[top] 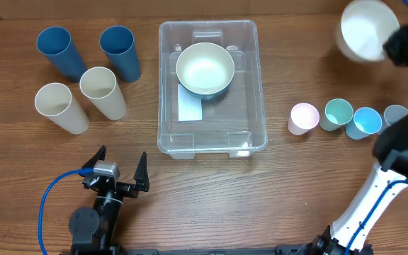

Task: Pack container
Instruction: 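Lower the large cream bowl onto the stacked bowls in the bin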

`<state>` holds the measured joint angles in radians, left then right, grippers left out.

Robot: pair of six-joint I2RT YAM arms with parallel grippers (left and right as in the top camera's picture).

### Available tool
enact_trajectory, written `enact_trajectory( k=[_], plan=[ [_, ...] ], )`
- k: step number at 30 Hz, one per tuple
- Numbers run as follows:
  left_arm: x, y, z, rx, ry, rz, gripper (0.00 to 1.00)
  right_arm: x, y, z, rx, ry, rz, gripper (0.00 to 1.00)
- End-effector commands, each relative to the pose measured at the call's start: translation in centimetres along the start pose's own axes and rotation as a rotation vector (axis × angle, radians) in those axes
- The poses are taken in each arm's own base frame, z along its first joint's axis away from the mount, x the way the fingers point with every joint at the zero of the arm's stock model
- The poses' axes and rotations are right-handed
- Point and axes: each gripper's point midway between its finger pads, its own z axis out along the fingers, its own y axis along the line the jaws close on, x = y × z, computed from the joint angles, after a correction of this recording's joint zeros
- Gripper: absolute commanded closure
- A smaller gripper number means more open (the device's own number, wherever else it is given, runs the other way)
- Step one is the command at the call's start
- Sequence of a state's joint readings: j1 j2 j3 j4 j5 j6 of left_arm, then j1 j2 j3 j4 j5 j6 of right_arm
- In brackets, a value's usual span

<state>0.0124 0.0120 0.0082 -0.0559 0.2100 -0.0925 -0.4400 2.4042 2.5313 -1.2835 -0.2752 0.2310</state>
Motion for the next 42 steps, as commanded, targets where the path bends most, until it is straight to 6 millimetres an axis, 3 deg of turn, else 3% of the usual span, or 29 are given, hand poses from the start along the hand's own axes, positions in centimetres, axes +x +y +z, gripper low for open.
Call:
enact_trajectory(
  k=[1, 2, 4, 5, 8, 9, 10, 16, 18, 27, 34, 35, 37, 38, 42],
  plan=[
    [0.0, -0.4, 0.0, 0.023, -0.003, 0.027, 0.0, 1.8, 9.7, -4.3, -0.14, -0.022, -0.167, 0.96],
    [0.0, -0.4, 0.0, 0.023, -0.003, 0.027, 0.0, 4.0, 13.0, -4.9, -0.166, 0.007, -0.225, 0.96],
    [0.0, -0.4, 0.0, 0.023, -0.003, 0.027, 0.0, 6.9, 16.6, -4.9, -0.195, 0.047, -0.312, 0.96],
    [0.0, -0.4, 0.0, 0.023, -0.003, 0.027, 0.0, 9.4, 19.1, -4.6, -0.21, 0.084, -0.373, 0.96],
    [0.0, -0.4, 0.0, 0.023, -0.003, 0.027, 0.0, 14.1, 23.4, -4.3, -0.231, 0.141, -0.485, 0.96],
    [0.0, -0.4, 0.0, 0.023, -0.003, 0.027, 0.0, 15.6, 24.4, -4.3, -0.238, 0.162, -0.512, 0.96],
    [0.0, -0.4, 0.0, 0.023, -0.003, 0.027, 0.0, 18.8, 25.8, -4.2, -0.231, 0.214, -0.565, 0.96],
    [0.0, -0.4, 0.0, 0.023, -0.003, 0.027, 0.0, 24.9, 28.5, -2.7, -0.097, 0.212, -0.736, 0.96],
    [0.0, -0.4, 0.0, 0.023, -0.003, 0.027, 0.0, 25.8, 29.2, -1.9, -0.095, 0.21, -0.754, 0.96],
    [0.0, -0.4, 0.0, 0.023, -0.003, 0.027, 0.0, 27.4, 28.5, 5.6, -0.077, 0.222, -0.739, 0.96],
    [0.0, -0.4, 0.0, 0.023, -0.003, 0.027, 0.0, 27.4, 28.5, 7.4, -0.081, 0.197, -0.741, 0.96],
    [0.0, -0.4, 0.0, 0.023, -0.003, 0.027, 0.0, 27.4, 28.5, 7.4, -0.081, 0.197, -0.741, 0.9],
    [0.0, -0.4, 0.0, 0.023, -0.003, 0.027, 0.0, 27.5, 28.4, 7.3, -0.079, 0.2, -0.741, 0.42],
    [0.0, -0.4, 0.0, 0.023, -0.003, 0.027, 0.0, 27.5, 28.2, 7.3, -0.075, 0.205, -0.741, 0.31],
    [0.0, -0.4, 0.0, 0.023, -0.003, 0.027, 0.0, 27.6, 27.9, 5.7, -0.056, 0.234, -0.744, 0.17]
  ],
)
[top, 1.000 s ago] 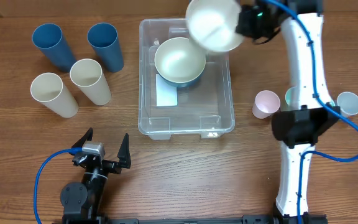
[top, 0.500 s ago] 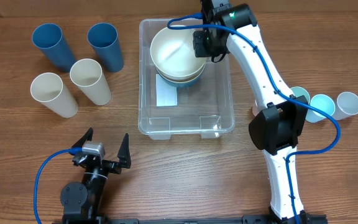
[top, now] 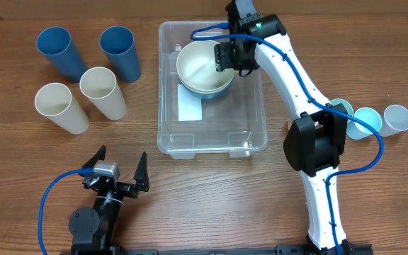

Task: Pack container
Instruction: 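Lower the large cream bowl onto the stacked bowls in the bin, then move the right gripper to the pink cup and grasp it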

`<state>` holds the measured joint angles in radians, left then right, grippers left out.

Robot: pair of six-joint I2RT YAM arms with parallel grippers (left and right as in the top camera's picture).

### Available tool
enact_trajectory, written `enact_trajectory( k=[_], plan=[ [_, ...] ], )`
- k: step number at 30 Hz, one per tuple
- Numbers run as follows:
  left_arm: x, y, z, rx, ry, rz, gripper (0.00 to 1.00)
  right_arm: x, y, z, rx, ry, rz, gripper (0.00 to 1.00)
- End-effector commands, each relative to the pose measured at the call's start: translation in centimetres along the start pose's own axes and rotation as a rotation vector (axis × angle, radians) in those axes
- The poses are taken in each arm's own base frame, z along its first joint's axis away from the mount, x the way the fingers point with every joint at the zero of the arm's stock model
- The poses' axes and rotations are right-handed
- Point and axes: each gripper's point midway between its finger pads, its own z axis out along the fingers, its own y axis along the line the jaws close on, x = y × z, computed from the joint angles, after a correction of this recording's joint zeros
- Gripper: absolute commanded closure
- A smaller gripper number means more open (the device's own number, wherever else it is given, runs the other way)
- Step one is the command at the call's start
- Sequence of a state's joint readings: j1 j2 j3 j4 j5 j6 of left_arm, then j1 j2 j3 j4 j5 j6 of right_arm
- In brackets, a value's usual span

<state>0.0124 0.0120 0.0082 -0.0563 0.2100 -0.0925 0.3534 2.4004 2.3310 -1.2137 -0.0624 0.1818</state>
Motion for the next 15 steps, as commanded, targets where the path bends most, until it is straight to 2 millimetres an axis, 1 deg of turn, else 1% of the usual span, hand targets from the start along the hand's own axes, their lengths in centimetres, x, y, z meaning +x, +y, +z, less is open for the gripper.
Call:
enact_trajectory(
  k=[1, 4, 5, 6, 8, 9, 10, 13, 15],
  plan=[
    [0.0, -0.4, 0.0, 0.023, -0.003, 0.027, 0.0, -1.1, 0.3, -3.2, -0.001, -0.042, -0.006, 0.14],
    [0.0, -0.4, 0.0, 0.023, -0.003, 0.027, 0.0, -1.3, 0.7, -6.5, -0.031, -0.045, 0.006, 0.09],
    [0.0, -0.4, 0.0, 0.023, -0.003, 0.027, 0.0, -1.2, 1.0, -8.2, -0.069, -0.042, 0.015, 0.08],
    [0.0, -0.4, 0.0, 0.023, -0.003, 0.027, 0.0, -1.0, 0.8, -9.2, -0.075, -0.038, 0.023, 0.08],
    [0.0, -0.4, 0.0, 0.023, -0.003, 0.027, 0.0, 0.0, -1.0, -11.3, -0.052, -0.007, 0.084, 0.12],
    [0.0, -0.4, 0.0, 0.023, -0.003, 0.027, 0.0, 0.9, -2.9, -11.8, -0.03, 0.037, 0.13, 0.16],
    [0.0, -0.4, 0.0, 0.023, -0.003, 0.027, 0.0, 0.8, -3.9, -11.8, -0.029, 0.04, 0.157, 0.19],
    [0.0, -0.4, 0.0, 0.023, -0.003, 0.027, 0.0, 0.5, -5.5, -12.1, -0.082, 0.047, 0.232, 0.21],
    [0.0, -0.4, 0.0, 0.023, -0.003, 0.027, 0.0, 0.3, -6.6, -12.5, -0.078, 0.036, 0.252, 0.21]
  ],
)
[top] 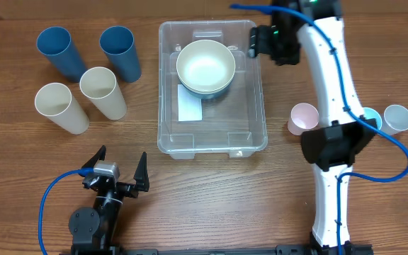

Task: Pack container
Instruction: 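Move the right gripper to the pink cup and grasp it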

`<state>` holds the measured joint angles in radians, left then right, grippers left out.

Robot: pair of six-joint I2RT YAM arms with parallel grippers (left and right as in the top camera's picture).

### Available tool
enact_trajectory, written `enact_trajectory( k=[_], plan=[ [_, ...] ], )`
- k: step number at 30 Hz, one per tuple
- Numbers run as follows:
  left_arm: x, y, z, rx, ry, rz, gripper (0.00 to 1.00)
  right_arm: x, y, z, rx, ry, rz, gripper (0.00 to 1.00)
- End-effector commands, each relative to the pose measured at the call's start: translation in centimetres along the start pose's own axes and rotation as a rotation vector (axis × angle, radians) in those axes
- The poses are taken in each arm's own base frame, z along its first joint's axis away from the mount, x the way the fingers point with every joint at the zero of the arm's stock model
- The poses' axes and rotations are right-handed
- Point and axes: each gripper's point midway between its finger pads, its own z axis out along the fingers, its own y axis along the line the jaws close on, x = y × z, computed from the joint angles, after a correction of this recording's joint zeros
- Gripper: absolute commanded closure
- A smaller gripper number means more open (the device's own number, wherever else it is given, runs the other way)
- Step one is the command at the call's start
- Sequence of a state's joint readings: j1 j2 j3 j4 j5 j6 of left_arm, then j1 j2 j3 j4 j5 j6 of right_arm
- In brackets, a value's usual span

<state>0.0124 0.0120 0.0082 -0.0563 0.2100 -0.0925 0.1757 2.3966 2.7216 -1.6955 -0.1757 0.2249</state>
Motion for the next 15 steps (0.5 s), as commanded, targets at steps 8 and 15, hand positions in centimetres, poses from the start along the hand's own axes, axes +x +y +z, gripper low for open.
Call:
enact_trajectory(
  k=[8, 15],
  plan=[
    [0.0, -0.4, 0.0, 0.023, -0.003, 0.027, 0.0, 0.6, -5.9, -10.9, 0.091, -0.204, 0.11, 0.19],
    [0.0, -0.4, 0.0, 0.023, -0.003, 0.027, 0.0, 7.4, -12.5, -7.0, 0.216, 0.041, 0.248, 0.14]
  ],
)
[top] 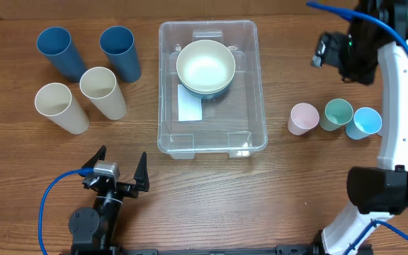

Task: Pack container
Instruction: 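Move the right gripper to the pink cup and grasp it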

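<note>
A clear plastic container [259,106] stands at the middle of the table. In its far half sits a stack of bowls [205,69], a cream one on top and a blue one beneath. A white label [189,106] lies on the container's floor. My right gripper [324,52] hangs over bare table to the right of the container, open and empty. Just nearer than it stand a pink cup [303,118], a teal cup [337,114] and a light blue cup [365,122]. At the near left my left gripper [120,167] rests open, holding nothing.
Two tall blue cups [120,52] [58,52] and two tall cream cups [103,92] [61,108] stand left of the container. The white right arm [402,106] runs down the right side and covers the table beyond the light blue cup.
My right gripper has moved from the container's far right rim to the right, and is now over the table beyond the small cups. The arm now hides a fourth small cup.
My right gripper first held a white bowl high at the far right, while a bowl sat in the container. Then it was over the container with that bowl on the stack. Then it was off the bowl at the rim, and now it is well clear.
</note>
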`<state>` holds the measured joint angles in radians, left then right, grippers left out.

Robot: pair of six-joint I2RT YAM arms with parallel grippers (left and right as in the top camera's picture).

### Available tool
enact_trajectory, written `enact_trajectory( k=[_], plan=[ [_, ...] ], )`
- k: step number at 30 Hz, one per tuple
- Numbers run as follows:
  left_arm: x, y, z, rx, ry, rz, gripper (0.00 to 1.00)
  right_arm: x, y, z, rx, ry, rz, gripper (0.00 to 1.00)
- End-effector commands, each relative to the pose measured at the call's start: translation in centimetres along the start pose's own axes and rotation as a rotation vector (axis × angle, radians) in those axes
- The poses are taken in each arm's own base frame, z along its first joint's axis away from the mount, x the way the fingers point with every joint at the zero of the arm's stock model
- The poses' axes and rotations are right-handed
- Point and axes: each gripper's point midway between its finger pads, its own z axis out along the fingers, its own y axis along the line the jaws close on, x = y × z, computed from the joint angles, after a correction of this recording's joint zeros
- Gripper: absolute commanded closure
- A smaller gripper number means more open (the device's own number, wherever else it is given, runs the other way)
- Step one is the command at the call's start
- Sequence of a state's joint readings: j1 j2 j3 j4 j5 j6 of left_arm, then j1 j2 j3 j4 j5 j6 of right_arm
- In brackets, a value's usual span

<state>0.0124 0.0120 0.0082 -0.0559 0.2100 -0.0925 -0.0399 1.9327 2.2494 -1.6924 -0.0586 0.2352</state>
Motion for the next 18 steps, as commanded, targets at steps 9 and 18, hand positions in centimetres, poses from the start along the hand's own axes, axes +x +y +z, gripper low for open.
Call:
enact_trajectory(
  k=[9, 18],
  plan=[
    [0.0, -0.4, 0.0, 0.023, -0.003, 0.027, 0.0, 6.2, -4.4, 14.0, 0.148, 0.281, 0.129, 0.14],
    [0.0, -0.4, 0.0, 0.023, -0.003, 0.027, 0.0, 5.9, -4.8, 14.4, 0.196, 0.241, 0.347, 0.21]
  ],
)
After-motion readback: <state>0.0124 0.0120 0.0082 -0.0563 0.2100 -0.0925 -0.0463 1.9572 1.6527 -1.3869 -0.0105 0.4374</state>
